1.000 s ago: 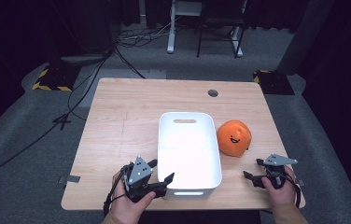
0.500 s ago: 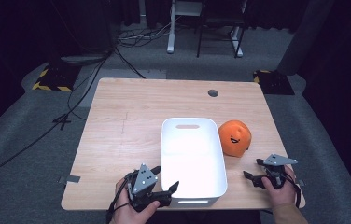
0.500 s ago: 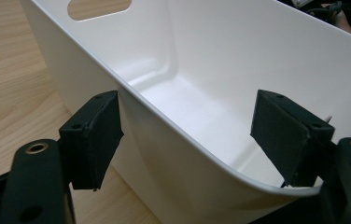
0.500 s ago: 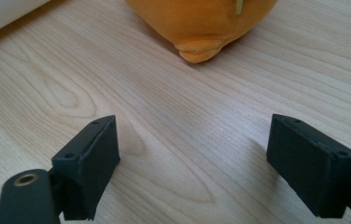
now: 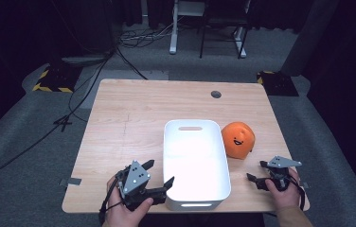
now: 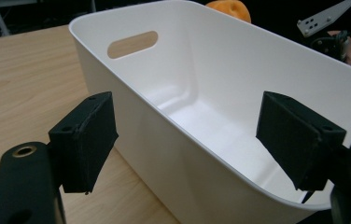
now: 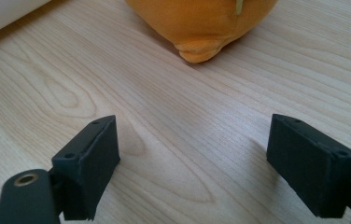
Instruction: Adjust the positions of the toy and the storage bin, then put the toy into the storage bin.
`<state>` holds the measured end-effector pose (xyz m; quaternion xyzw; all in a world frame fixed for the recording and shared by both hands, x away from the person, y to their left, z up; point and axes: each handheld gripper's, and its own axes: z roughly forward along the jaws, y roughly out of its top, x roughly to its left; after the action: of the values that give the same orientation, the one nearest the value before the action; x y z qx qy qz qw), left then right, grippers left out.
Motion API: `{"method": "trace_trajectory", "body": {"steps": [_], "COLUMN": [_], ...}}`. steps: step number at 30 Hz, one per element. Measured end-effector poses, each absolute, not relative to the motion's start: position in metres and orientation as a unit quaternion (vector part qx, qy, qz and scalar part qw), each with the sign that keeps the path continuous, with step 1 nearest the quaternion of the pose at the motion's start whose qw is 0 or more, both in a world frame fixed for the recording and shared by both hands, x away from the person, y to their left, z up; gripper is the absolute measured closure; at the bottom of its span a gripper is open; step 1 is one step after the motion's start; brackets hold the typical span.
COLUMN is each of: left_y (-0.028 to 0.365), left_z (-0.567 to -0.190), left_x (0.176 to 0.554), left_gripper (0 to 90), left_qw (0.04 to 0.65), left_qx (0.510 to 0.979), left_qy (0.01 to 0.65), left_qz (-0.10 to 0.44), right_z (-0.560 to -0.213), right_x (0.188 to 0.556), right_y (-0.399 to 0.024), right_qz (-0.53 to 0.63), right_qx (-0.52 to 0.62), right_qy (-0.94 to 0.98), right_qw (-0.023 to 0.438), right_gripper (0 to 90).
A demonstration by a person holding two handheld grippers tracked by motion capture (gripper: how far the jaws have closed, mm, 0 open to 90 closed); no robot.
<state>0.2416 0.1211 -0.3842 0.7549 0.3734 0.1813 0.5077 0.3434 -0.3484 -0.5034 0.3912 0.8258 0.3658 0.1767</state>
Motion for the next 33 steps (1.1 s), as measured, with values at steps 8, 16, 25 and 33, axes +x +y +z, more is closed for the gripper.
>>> {"method": "trace_trajectory", "body": {"steps": [8,16,25,33], "left_y": [0.149,0.174,0.199,0.208], "left_z": [-0.382,-0.398,-0.43,-0.459], "left_x": [0.256,0.271,0.295,0.309], "left_gripper": [20.2,20.3,20.3,20.4], "left_qw": [0.481,0.458,0.375,0.34], "left_qx": [0.748,0.751,0.789,0.807], "left_qy": [0.399,0.418,0.436,0.448], "left_qz": [0.225,0.229,0.217,0.178], "right_z": [-0.503,-0.503,-0.504,-0.504], "right_x": [0.343,0.343,0.343,0.343], "right_y": [-0.348,-0.348,-0.348,-0.348], "right_qz": [0.366,0.366,0.365,0.365], "right_qx": [0.391,0.391,0.389,0.389], "right_qy": [0.826,0.826,0.826,0.826], "right_qw": [0.177,0.177,0.179,0.18], "right_gripper": [17.2,17.3,17.3,17.3]}}
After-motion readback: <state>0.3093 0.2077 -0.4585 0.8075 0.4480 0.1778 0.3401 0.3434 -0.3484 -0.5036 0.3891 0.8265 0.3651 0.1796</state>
